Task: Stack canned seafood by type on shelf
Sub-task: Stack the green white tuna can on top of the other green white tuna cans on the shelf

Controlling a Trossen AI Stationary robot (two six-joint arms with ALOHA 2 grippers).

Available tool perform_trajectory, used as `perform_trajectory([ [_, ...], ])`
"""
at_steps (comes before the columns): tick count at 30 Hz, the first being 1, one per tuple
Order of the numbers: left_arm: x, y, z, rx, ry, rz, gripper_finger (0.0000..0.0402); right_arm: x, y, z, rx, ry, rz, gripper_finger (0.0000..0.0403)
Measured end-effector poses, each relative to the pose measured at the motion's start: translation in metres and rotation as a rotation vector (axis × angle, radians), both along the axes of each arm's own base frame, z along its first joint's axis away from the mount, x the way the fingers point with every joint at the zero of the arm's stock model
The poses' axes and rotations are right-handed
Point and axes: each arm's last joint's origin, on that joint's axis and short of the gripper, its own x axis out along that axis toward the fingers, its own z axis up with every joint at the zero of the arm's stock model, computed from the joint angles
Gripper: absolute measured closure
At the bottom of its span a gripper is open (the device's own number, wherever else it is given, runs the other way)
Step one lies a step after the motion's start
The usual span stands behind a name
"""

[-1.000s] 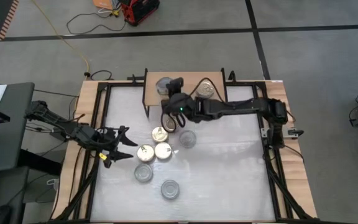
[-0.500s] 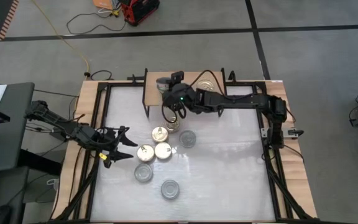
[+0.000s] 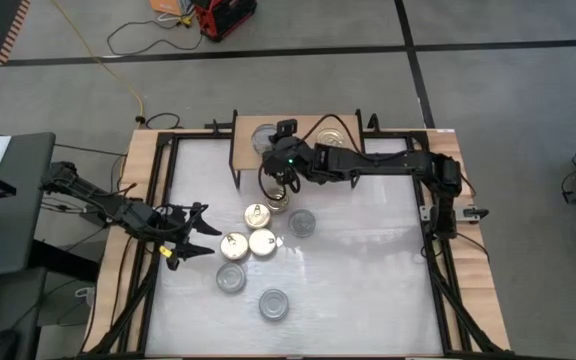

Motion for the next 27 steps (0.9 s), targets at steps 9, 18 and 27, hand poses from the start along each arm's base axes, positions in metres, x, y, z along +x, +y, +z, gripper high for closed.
perform_trajectory([
  [9,0.0,0.0,0.0,0.014,-0.001,-0.009,0.0168,-0.003,-0.013,0.0,0.033,-0.029,-0.031,0.0152],
  [18,0.0,0.0,-0.002,0.024,0.018,-0.009,0.0168,-0.002,-0.009,0.0,0.045,-0.034,-0.018,0.0152],
  [27,0.0,0.0,-0.003,0.026,0.023,-0.014,0.0168,-0.002,-0.009,0.005,0.067,-0.054,-0.036,0.0152],
])
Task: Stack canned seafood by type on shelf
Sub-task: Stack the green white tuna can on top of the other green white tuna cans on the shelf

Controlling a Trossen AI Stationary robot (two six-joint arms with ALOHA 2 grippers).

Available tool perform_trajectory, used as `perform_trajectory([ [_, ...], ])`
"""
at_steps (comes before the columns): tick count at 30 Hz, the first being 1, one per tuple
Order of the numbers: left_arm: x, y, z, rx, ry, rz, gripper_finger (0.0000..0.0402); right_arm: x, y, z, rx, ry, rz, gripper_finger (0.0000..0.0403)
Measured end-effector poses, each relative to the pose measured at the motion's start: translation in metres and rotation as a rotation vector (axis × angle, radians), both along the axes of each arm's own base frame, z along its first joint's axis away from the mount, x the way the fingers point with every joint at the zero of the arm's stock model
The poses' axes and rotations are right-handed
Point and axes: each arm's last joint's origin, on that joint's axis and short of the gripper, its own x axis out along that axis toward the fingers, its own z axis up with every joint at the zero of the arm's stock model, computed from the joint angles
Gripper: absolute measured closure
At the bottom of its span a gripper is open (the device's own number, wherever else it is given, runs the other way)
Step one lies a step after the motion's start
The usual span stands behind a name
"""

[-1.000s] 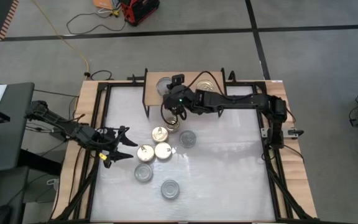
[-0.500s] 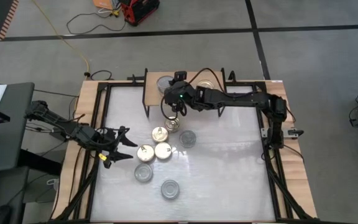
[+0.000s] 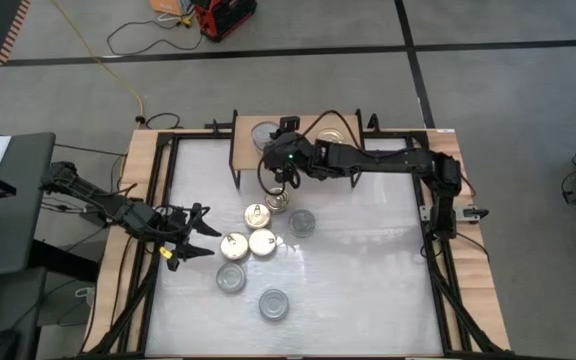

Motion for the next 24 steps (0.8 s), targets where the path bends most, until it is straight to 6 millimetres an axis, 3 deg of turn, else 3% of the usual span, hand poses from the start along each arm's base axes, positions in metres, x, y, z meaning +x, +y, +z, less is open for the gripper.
perform_trajectory([
  [16,0.0,-0.001,0.0,-0.013,0.0,-0.021,0.0168,-0.002,-0.002,0.005,-0.003,0.025,-0.017,0.0152],
  [21,0.0,-0.001,0.0,-0.014,0.001,-0.021,0.0168,0.0,0.004,0.005,0.012,0.001,-0.013,0.0152],
  [24,0.0,-0.001,0.0,-0.019,0.009,-0.024,0.0168,-0.001,0.022,0.006,0.05,-0.009,0.007,0.0152],
])
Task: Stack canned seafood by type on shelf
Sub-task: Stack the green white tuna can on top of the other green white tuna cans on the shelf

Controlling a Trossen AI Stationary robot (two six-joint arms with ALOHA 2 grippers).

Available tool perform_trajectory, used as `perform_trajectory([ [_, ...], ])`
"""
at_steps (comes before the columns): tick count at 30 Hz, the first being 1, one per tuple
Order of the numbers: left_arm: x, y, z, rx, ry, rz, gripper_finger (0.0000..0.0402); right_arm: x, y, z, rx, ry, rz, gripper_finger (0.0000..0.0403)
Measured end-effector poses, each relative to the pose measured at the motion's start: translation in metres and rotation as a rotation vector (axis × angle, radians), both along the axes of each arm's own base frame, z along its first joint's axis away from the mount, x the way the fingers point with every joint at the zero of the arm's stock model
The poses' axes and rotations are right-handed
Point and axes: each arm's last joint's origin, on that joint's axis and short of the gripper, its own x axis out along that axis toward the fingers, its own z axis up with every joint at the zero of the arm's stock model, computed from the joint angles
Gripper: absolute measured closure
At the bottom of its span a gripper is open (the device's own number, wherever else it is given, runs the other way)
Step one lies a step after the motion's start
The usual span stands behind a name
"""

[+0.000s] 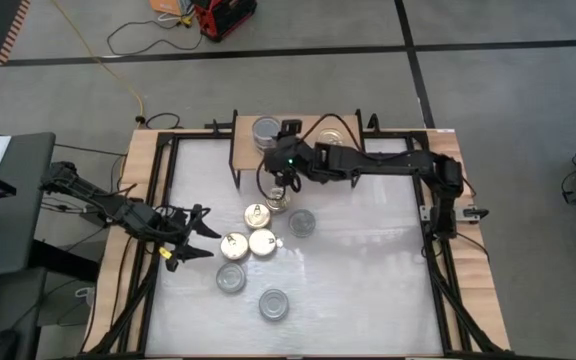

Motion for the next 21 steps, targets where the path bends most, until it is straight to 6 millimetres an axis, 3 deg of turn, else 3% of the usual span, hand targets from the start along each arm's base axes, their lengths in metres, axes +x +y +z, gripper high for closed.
perform_trajectory([
  [5,0.0,0.0,-0.005,0.005,0.051,0.006,0.0168,-0.002,0.047,-0.002,0.124,-0.012,0.055,0.0152],
  [10,-0.001,0.003,-0.017,-0.006,0.178,0.087,0.0168,-0.015,0.078,-0.02,0.537,0.071,0.093,0.0153],
  [17,-0.001,0.005,-0.018,-0.004,0.185,0.159,0.0168,-0.033,0.109,-0.072,0.761,0.201,-0.07,0.0166],
  [21,-0.001,0.005,-0.016,-0.017,0.162,0.156,0.0168,-0.053,0.116,-0.113,0.805,0.262,-0.182,0.018],
])
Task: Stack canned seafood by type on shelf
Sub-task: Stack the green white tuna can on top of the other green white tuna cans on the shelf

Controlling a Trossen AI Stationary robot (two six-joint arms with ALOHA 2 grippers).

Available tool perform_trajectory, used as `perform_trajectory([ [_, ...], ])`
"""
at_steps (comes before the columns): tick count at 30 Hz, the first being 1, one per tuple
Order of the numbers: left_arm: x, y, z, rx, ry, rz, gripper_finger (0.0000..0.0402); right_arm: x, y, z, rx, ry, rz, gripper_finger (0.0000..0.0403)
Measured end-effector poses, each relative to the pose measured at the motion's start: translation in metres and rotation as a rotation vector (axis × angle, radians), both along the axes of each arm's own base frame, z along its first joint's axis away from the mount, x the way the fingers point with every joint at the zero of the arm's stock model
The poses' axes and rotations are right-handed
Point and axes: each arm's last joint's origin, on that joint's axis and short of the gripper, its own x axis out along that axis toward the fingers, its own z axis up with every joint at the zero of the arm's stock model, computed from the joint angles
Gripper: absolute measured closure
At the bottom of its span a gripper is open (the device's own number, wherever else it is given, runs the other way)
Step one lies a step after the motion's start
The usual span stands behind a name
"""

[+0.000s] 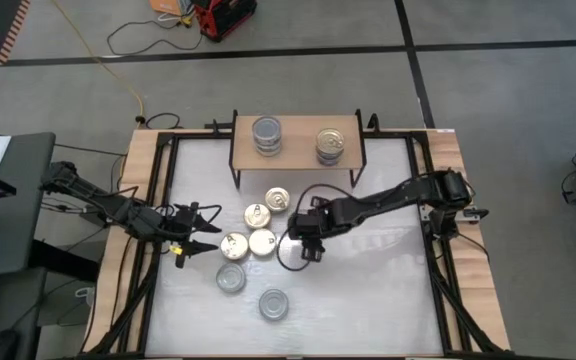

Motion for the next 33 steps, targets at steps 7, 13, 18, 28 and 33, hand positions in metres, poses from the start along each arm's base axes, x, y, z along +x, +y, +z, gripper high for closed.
perform_trajectory([
  [7,0.001,0.0,0.005,0.017,-0.049,-0.008,0.0168,-0.008,-0.003,-0.026,-0.003,-0.093,-0.098,0.0193],
  [13,0.001,0.0,0.004,0.025,-0.043,-0.011,0.0168,-0.014,0.004,-0.035,-0.038,-0.075,-0.085,0.0199],
  [18,0.001,-0.001,0.004,0.037,-0.044,-0.017,0.0168,-0.022,0.014,-0.038,-0.076,-0.038,-0.098,0.0211],
  [28,0.001,-0.001,0.004,0.043,-0.044,-0.019,0.0168,-0.028,0.027,-0.041,-0.072,-0.011,-0.132,0.023],
  [33,0.001,-0.001,0.004,0.031,-0.042,-0.036,0.0168,-0.036,0.048,-0.042,-0.148,-0.024,-0.154,0.0236],
])
